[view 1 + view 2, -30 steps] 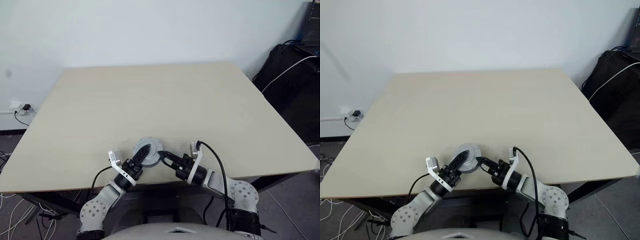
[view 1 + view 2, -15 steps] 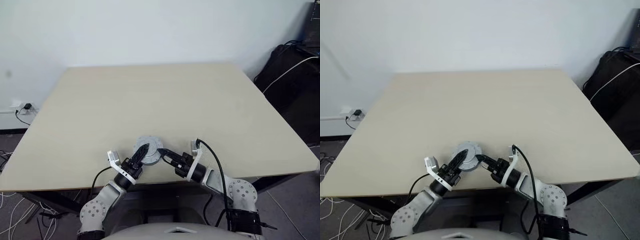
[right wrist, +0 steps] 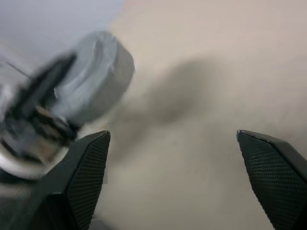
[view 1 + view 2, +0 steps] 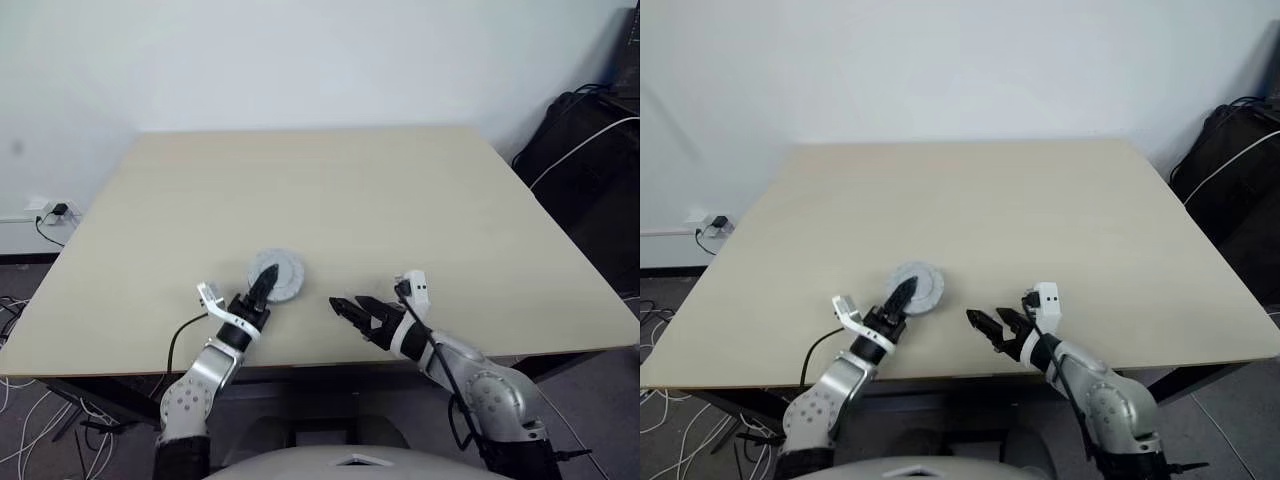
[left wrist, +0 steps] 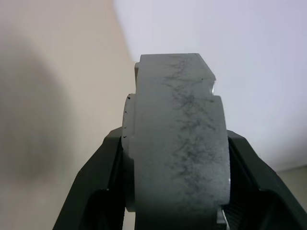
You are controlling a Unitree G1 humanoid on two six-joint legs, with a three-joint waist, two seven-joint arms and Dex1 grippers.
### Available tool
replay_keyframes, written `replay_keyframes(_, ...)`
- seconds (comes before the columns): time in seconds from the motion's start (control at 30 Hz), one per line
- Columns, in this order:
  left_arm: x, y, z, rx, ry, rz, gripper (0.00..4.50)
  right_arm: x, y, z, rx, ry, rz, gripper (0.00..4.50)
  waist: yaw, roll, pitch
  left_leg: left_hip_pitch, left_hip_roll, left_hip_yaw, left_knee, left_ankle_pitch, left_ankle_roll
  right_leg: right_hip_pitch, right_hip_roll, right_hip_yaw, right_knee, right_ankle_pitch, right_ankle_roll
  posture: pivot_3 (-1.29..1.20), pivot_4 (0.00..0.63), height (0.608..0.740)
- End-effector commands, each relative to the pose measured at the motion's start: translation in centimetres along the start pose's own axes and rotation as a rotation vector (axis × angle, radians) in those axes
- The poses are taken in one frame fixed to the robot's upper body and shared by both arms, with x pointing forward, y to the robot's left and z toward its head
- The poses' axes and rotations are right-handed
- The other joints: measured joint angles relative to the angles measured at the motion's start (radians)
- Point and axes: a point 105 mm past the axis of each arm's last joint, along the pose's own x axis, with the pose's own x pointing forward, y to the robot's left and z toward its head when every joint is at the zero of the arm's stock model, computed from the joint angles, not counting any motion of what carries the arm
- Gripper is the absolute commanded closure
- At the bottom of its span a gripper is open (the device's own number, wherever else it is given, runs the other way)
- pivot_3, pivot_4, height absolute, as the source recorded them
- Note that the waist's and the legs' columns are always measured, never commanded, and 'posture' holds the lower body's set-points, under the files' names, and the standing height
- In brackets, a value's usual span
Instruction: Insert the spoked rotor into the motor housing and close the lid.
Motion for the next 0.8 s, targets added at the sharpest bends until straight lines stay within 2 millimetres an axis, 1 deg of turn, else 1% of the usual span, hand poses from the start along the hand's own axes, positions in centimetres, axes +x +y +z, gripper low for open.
replay_keyframes(0.03, 2.5, -1.9, 1.0, -0.002, -0.043, -0.077, 2.37, 0.4, 0.2, 1.0, -0.35, -0.112, -0.061, 0.0, 0.0, -0.002, 0.0, 0.0, 0.0, 0.0, 0.0, 0.0, 0.0, 0.0, 0.001, 0.0, 0.0, 0.001, 0.0, 0.0, 0.0, 0.74)
replay_keyframes(0.07, 3.1, -1.8, 1.2, 0.007, -0.049, -0.067, 2.37, 0.5, 0.2, 0.6, -0.422, -0.115, -0.069, 0.0, 0.001, -0.003, 0.0, 0.0, 0.0, 0.001, 0.0, 0.0, 0.0, 0.0, 0.001, 0.0, 0.0, 0.002, -0.002, 0.0, 0.0, 0.74)
replay_keyframes(0.1, 3.7, -1.6, 1.5, 0.018, -0.057, -0.055, 2.37, 0.6, 0.1, 0.3, -0.454, -0.119, -0.073, 0.0, 0.002, -0.004, -0.001, 0.0, 0.0, 0.001, 0.0, 0.001, 0.001, 0.0, 0.001, 0.0, 0.0, 0.003, -0.003, 0.0, 0.0, 0.74)
replay_keyframes(0.23, 5.6, -0.6, 2.3, 0.086, -0.09, 0.017, 2.37, 0.6, -0.6, 0.1, -0.473, -0.168, -0.13, 0.0, 0.007, -0.006, 0.0, 0.0, 0.0, 0.0, 0.001, 0.002, -0.001, 0.0, 0.003, 0.001, 0.0, 0.004, -0.005, 0.0, 0.0, 0.74)
replay_keyframes(0.33, 7.2, 0.4, 2.7, 0.098, -0.11, 0.08, 2.37, 0.5, -0.9, -0.1, -0.466, -0.182, -0.155, 0.0, 0.011, -0.007, 0.0, 0.0, 0.0, 0.0, 0.001, 0.002, -0.001, 0.0, 0.008, 0.003, 0.0, 0.005, -0.005, 0.0, 0.0, 0.74)
replay_keyframes(0.5, 9.3, 1.6, 3.1, 0.081, -0.125, 0.169, 2.37, 0.3, -1.4, -0.2, -0.471, -0.193, -0.179, 0.0, 0.011, -0.009, 0.001, 0.0, 0.001, 0.0, 0.001, 0.002, -0.001, 0.0, 0.01, 0.003, 0.0, 0.005, -0.005, 0.0, 0.0, 0.74)
replay_keyframes(0.7, 11.0, 2.5, 4.1, 0.085, -0.139, 0.251, 2.37, 0.4, -1.6, -0.4, -0.474, -0.196, -0.187, 0.0, 0.009, -0.01, 0.001, 0.0, 0.001, 0.0, 0.001, 0.003, -0.001, 0.0, 0.01, 0.004, 0.001, 0.005, -0.005, 0.0, 0.0, 0.74)
replay_keyframes(0.8, 11.4, 2.9, 4.6, 0.088, -0.148, 0.292, 2.37, 0.4, -1.6, -0.4, -0.473, -0.194, -0.189, 0.0, 0.007, -0.01, 0.001, 0.0, 0.001, 0.0, 0.001, 0.003, -0.001, 0.0, 0.01, 0.004, 0.001, 0.005, -0.005, 0.0, 0.0, 0.74)
